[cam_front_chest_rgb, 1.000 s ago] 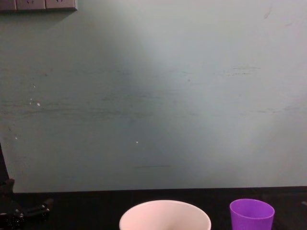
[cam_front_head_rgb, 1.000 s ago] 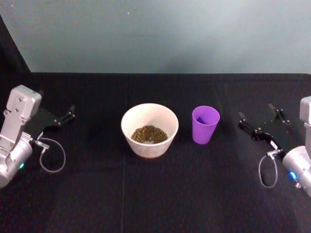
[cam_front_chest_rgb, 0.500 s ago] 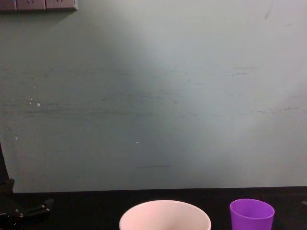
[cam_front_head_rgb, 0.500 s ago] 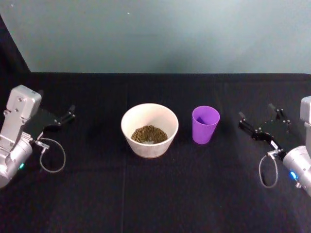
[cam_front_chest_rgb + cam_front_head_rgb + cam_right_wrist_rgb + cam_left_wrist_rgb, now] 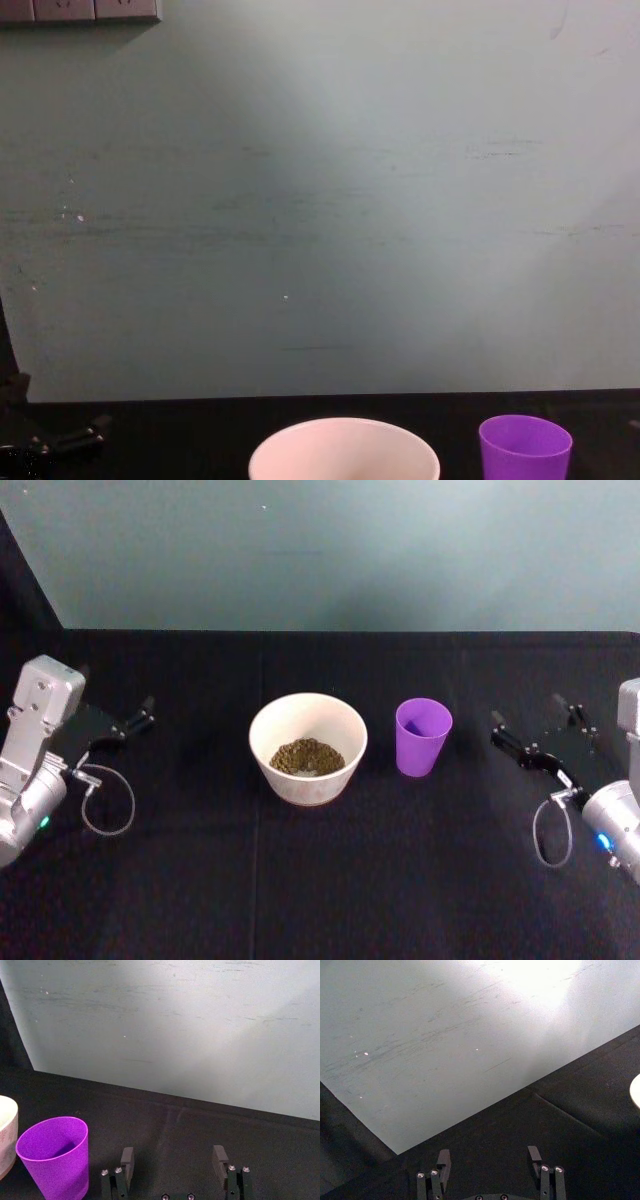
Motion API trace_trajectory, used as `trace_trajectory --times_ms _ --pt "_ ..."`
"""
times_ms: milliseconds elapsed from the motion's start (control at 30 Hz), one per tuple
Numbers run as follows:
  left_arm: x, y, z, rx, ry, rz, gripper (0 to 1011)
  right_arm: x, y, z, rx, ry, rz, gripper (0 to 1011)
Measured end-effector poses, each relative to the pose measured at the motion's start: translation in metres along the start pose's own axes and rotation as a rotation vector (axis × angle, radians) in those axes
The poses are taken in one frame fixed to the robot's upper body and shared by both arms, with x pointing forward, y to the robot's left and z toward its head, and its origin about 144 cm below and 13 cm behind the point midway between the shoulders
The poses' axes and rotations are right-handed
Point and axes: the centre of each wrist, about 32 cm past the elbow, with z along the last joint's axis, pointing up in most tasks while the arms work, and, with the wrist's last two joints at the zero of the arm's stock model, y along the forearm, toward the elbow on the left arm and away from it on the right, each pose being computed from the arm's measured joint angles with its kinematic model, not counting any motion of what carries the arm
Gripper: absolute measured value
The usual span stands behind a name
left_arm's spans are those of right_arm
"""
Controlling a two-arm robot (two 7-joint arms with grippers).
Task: Pick up the cup and pour the mung beans from the cup into the bowl.
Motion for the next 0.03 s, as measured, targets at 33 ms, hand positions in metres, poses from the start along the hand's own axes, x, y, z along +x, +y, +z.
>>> trace_trajectory --times_ms 33 --pt "0.0000 0.0000 0.0000 0.000 0.000 0.000 1000 0.0000 0.0000 0.0000 0.000 0.000 0.000 1003"
